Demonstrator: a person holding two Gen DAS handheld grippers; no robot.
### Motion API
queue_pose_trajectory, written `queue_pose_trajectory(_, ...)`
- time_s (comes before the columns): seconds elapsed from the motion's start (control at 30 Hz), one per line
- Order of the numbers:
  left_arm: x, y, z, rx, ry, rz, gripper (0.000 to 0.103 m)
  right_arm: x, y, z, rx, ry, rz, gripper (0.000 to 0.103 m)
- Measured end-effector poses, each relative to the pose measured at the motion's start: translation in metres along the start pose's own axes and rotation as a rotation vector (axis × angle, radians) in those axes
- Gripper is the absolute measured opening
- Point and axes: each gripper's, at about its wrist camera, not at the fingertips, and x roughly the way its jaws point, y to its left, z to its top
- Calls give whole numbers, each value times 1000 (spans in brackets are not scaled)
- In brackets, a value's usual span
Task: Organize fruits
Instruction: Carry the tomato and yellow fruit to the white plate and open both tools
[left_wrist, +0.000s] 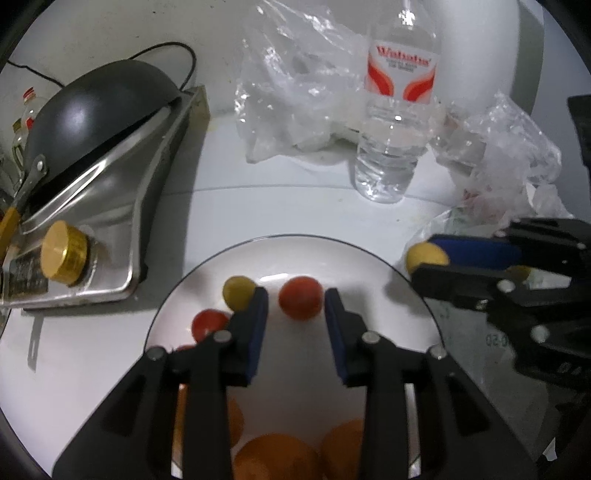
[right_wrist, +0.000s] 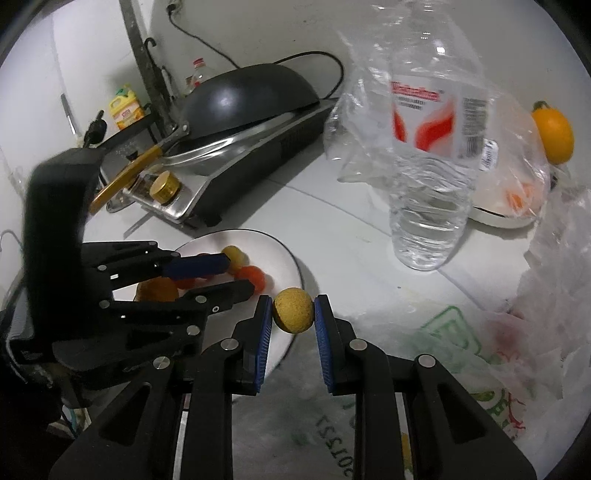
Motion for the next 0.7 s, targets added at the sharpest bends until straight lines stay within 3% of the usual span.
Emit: queue_pose_trajectory(0.7,-36,36,-25,-55,-95,-9,33,48,30,10,-64,89,-39,25)
